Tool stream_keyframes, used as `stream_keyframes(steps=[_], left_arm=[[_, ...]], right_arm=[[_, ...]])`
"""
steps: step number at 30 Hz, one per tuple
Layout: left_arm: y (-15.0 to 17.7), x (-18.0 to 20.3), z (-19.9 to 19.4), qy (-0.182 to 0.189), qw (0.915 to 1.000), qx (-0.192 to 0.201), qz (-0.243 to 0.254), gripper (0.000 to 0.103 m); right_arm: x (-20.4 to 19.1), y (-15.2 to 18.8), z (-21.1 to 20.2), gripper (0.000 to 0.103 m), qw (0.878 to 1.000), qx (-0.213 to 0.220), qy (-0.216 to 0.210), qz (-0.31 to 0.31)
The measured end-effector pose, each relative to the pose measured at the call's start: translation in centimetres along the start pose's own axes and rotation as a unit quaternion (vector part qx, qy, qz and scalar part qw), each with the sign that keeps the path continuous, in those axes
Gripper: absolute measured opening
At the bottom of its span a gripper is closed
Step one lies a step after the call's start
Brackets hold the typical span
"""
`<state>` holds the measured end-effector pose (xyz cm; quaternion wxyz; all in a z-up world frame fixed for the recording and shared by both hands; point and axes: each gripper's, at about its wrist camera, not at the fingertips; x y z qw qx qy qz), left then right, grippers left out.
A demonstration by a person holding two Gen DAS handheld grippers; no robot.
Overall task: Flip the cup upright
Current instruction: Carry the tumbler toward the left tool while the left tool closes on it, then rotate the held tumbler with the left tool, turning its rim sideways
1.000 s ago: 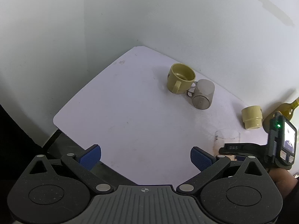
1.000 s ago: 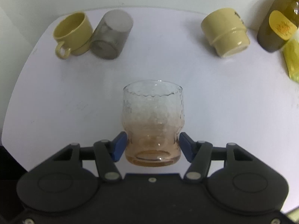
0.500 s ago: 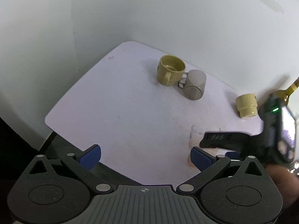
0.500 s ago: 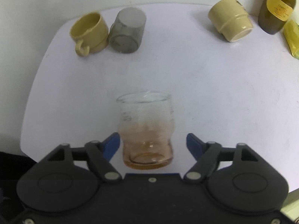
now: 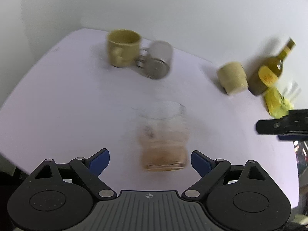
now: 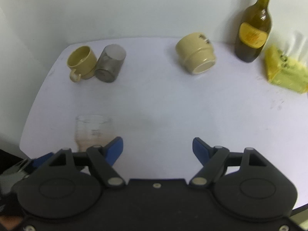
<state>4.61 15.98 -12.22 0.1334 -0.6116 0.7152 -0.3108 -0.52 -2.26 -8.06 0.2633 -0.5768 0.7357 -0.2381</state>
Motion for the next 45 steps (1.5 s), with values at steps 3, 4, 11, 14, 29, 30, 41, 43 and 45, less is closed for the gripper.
stream_keyframes(steps=[3, 4, 11, 14, 29, 30, 41, 43, 45], left_arm=[[0.7, 0.7, 1.2, -0.013, 0.9999, -0.005, 0.007, 0.089], [0.8, 0.7, 1.9, -0.024, 0.9996, -0.013, 0.003, 0.087], [1.4, -2.0, 3.8, -0.033, 0.9983, -0.032, -0.035, 0.068], [1.3, -2.3, 3.8, -0.027, 0.9987, -0.037, -0.021, 0.067], [-1.7, -0.3, 1.7, -0.015, 0.9972, -0.024, 0.070, 0.067], [-2.0, -0.3, 1.7, -0.013, 0.9973, -0.021, 0.069, 0.067], [-3.9, 1.9, 3.1, 0.009, 0.9957, -0.005, 0.092, 0.066], [-4.0, 2.3, 3.5, 0.010, 0.9952, -0.010, 0.097, 0.066], [-4.1, 2.6, 3.6, 0.009, 0.9950, -0.012, 0.099, 0.067]], right_arm=[[0.5, 0.3, 0.1, 0.077, 1.000, -0.002, 0.003, -0.006], [0.5, 0.2, 0.2, 0.077, 1.000, -0.004, 0.003, -0.006], [-0.5, -0.1, 0.6, 0.077, 1.000, 0.006, -0.009, -0.024], [-0.7, 0.0, 0.6, 0.077, 1.000, 0.004, -0.012, -0.028], [-1.6, -1.3, 1.1, 0.077, 0.999, 0.019, -0.024, -0.019], [-1.5, -1.5, 1.1, 0.077, 0.999, 0.021, -0.024, -0.018], [-0.2, -2.2, 1.1, 0.077, 0.999, 0.030, -0.013, -0.004], [0.0, -2.3, 1.0, 0.077, 0.999, 0.033, -0.010, -0.002], [0.5, -2.4, 0.9, 0.077, 0.999, 0.036, -0.005, 0.003]])
Point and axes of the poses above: each gripper's, at about its wrist camera, not at the fingertips, and z roughly the way its jaws point, x to its right, y to its underside, and after that the axes turned 14 degrees about x, right-handed
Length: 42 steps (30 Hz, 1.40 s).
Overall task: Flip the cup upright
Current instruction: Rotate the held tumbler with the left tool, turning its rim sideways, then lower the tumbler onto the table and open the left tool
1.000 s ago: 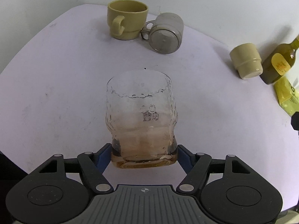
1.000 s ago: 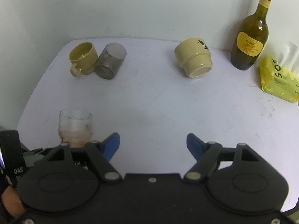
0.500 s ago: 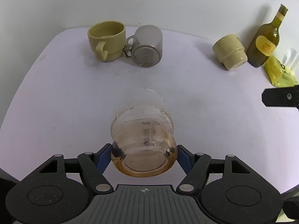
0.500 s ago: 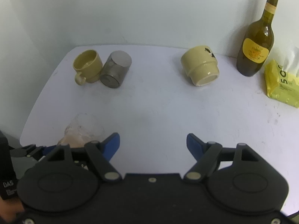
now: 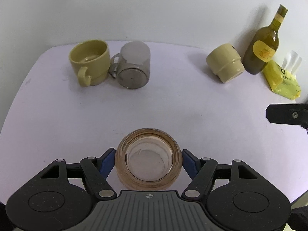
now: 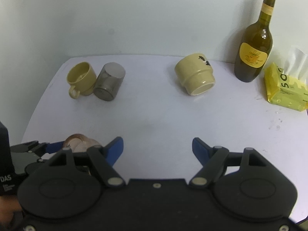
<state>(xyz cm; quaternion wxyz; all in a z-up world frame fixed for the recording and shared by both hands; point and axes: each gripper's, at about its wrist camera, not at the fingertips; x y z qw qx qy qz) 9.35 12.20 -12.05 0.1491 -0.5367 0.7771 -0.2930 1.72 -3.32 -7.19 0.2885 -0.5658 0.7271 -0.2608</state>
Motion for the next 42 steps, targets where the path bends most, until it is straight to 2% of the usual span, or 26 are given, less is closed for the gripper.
stream_keyframes(steps=[6, 16, 18, 30, 36, 40, 42], left_arm=[[0.0, 0.1, 0.0, -0.007, 0.9999, -0.006, -0.007, 0.067], [0.5, 0.1, -1.1, -0.019, 0.9998, -0.004, -0.011, 0.070], [1.0, 0.1, -1.2, -0.018, 0.9998, 0.002, -0.012, 0.067], [0.1, 0.8, -0.2, -0.054, 0.9977, -0.002, -0.041, 0.068], [0.5, 1.3, -1.1, -0.088, 0.9942, -0.025, -0.057, 0.077], [1.2, 1.2, -3.3, -0.094, 0.9928, -0.014, -0.072, 0.081], [1.4, 0.9, -5.6, -0.090, 0.9929, 0.001, -0.078, 0.090]], right_arm=[[0.7, 0.1, 0.0, 0.077, 1.000, 0.000, 0.006, 0.006], [-0.7, 0.3, -0.2, 0.077, 1.000, 0.002, -0.011, -0.017], [-0.5, 0.2, -0.4, 0.077, 1.000, 0.004, -0.010, -0.020], [1.7, 0.2, -0.5, 0.078, 0.999, 0.022, -0.021, -0.036], [2.4, 1.0, 0.4, 0.078, 0.998, 0.002, -0.050, -0.029], [2.1, 1.0, 0.0, 0.083, 0.997, 0.006, -0.060, -0.039], [1.7, 0.8, -1.0, 0.087, 0.997, 0.012, -0.064, -0.044]])
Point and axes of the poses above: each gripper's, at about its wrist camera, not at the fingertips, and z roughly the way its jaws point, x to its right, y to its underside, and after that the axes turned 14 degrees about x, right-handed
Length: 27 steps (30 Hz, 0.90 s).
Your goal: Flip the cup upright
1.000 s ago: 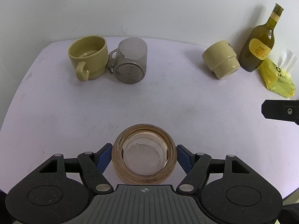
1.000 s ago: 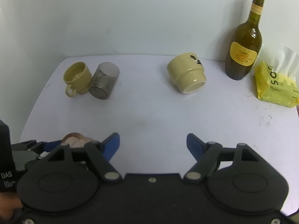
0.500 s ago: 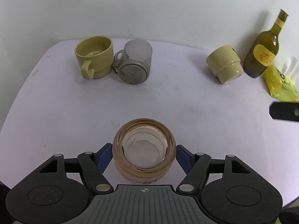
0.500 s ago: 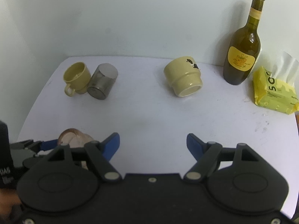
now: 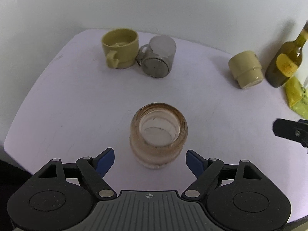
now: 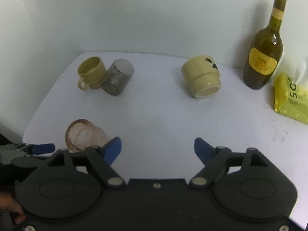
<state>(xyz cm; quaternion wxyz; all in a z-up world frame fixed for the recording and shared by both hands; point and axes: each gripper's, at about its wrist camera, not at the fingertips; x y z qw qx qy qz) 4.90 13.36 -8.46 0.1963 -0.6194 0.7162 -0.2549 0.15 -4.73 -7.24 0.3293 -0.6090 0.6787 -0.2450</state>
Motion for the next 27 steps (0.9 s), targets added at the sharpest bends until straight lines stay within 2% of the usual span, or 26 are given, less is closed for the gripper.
stream_keyframes(steps=[1, 2, 3, 6, 15, 18, 22, 27], left_arm=[[0.0, -0.3, -0.9, 0.006, 1.0000, 0.006, -0.002, 0.092], [-0.1, -0.8, -1.9, 0.014, 0.9998, 0.011, -0.004, 0.096], [-0.1, -1.2, -3.0, 0.018, 0.9996, 0.019, -0.007, 0.099], [-0.1, -2.8, -6.2, 0.019, 0.9990, 0.038, -0.015, 0.103], [1.9, -7.4, -14.3, -0.033, 0.9978, 0.047, -0.032, 0.103], [3.0, -8.1, -16.0, -0.029, 0.9980, 0.045, -0.032, 0.103], [4.2, -9.0, -17.2, -0.014, 0.9984, 0.043, -0.035, 0.103], [5.0, -9.5, -18.5, -0.007, 0.9982, 0.052, -0.029, 0.103]], right_arm=[[0.0, -0.1, -0.1, 0.091, 1.000, 0.001, 0.001, 0.001], [-0.5, -0.2, -1.0, 0.100, 1.000, 0.006, 0.006, 0.009], [-0.7, -0.2, -1.4, 0.103, 1.000, 0.006, 0.006, 0.014], [-2.4, -0.1, -3.2, 0.103, 1.000, -0.004, 0.009, 0.021], [-9.5, 2.3, -9.6, 0.103, 0.998, -0.021, 0.051, -0.008], [-11.3, 3.4, -11.7, 0.103, 0.998, -0.009, 0.061, -0.015], [-12.3, 4.7, -13.1, 0.103, 0.997, -0.010, 0.071, -0.001], [-14.1, 5.5, -14.3, 0.103, 0.997, 0.003, 0.077, -0.016]])
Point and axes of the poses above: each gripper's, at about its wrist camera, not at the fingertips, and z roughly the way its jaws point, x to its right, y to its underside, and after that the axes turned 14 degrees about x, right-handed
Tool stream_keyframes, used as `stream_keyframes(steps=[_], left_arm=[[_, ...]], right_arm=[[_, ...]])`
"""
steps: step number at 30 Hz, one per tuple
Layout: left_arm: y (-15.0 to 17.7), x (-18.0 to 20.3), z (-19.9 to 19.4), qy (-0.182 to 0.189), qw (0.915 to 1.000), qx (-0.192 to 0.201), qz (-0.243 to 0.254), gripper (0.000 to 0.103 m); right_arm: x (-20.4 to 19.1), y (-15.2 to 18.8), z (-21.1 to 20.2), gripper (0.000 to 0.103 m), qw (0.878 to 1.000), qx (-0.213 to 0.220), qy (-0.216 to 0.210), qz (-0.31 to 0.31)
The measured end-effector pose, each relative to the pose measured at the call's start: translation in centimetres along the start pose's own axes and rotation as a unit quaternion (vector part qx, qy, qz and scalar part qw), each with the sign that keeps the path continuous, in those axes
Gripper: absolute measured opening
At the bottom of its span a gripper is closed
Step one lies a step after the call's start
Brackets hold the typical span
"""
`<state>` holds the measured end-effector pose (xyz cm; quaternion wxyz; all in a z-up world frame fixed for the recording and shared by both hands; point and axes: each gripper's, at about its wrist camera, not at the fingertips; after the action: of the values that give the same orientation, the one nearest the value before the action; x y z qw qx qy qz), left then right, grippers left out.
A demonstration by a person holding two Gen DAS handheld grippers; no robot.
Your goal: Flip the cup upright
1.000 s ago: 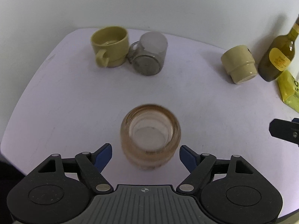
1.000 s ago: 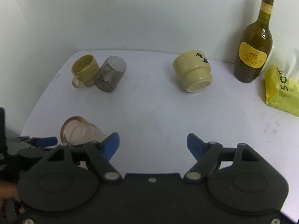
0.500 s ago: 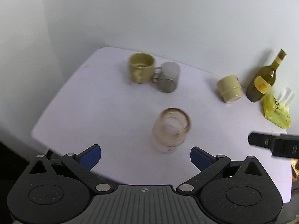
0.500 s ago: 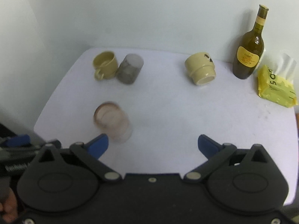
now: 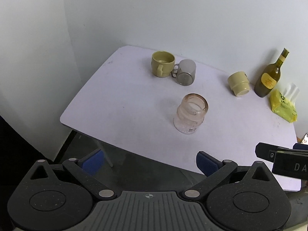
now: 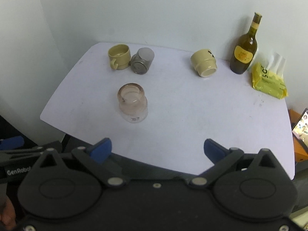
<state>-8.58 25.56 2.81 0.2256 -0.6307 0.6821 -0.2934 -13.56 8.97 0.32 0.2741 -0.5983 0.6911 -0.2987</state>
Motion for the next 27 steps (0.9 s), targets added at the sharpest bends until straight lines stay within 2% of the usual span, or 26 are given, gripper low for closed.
stream_keyframes(steps=[6, 27], left_arm=[[-0.1, -0.1, -0.8, 0.004, 0.9997, 0.017, 0.015, 0.103], [-0.7, -0.9, -1.4, -0.008, 0.9992, 0.031, 0.025, 0.103]], right_arm=[[-1.2, -0.1, -1.0, 0.103, 1.000, 0.015, -0.002, -0.008], [-2.2, 0.2, -1.7, 0.103, 0.999, 0.030, -0.007, -0.011]])
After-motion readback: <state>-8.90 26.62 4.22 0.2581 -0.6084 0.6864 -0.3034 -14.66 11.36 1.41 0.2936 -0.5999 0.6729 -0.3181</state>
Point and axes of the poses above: each gripper's, at about its wrist camera, not at the fingertips, and z roughly the way its jaws point, x to its right, y to its underside, and after that the axes turned 14 degrees about x, right-handed
